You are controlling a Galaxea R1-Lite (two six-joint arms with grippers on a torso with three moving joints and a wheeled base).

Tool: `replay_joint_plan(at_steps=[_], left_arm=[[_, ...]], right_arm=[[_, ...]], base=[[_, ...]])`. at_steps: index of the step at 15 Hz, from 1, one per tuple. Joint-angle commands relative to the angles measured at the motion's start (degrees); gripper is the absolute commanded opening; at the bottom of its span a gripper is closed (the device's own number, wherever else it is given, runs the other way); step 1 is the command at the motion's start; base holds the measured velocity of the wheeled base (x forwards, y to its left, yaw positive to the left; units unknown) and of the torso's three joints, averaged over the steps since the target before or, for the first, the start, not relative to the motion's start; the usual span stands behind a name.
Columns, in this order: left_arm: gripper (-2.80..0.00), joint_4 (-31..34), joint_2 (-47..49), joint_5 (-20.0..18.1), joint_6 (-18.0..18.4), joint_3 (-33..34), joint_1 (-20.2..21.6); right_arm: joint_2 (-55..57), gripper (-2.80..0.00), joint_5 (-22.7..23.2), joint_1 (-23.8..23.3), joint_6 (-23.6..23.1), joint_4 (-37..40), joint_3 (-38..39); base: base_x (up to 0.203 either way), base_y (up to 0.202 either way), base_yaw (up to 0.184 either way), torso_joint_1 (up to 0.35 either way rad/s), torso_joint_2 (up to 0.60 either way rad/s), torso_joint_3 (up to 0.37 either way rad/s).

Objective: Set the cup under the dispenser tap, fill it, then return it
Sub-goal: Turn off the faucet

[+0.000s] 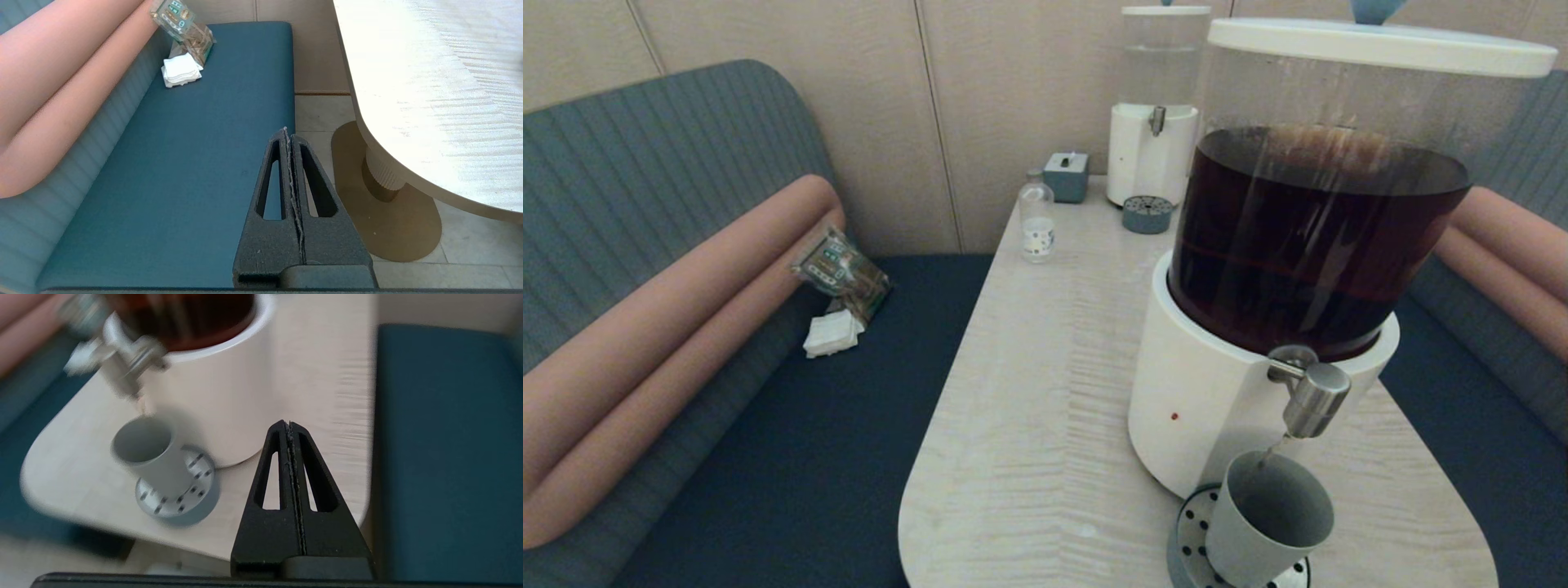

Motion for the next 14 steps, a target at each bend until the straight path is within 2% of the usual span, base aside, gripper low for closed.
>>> replay_joint_plan(at_steps=[1, 3, 7, 10, 12, 14], left_arm=[[-2.8, -0.05, 0.09, -0.07, 0.0, 0.08, 0.03], [-2.8, -0.05, 0.09, 0.0, 0.0, 0.01, 0.03], [-2.8, -0.05, 0.09, -0.04, 0.0, 0.01, 0.03], [-2.8, -0.05, 0.09, 0.0, 0.0, 0.02, 0.03], [-2.8, -0.05, 0.09, 0.0, 0.0, 0.01, 0.03], [-2.8, -0.05, 0.09, 0.0, 0.0, 0.01, 0.03]], right_arm=[[-4.08, -2.8, -0.06, -4.31, 0.85, 0.13, 0.45], [-6.46, -2.8, 0.25, -10.01, 1.42, -0.19, 1.62], [-13.7, -2.8, 4.76, -16.09, 0.23, -1.11, 2.74], [-14.56, -2.8, 2.31, -16.99, -0.55, -14.13, 5.23], [-14.89, -2.8, 0.18, -17.04, -4.55, -18.26, 9.0], [-16.1, -2.8, -0.17, -16.9, -6.05, -21.64, 13.49]], base=[[0.0, 0.0, 0.0, 0.0, 0.0, 0.0], [0.0, 0.0, 0.0, 0.0, 0.0, 0.0], [0.0, 0.0, 0.0, 0.0, 0.0, 0.0], [0.0, 0.0, 0.0, 0.0, 0.0, 0.0], [0.0, 0.0, 0.0, 0.0, 0.0, 0.0], [0.0, 0.0, 0.0, 0.0, 0.0, 0.0]])
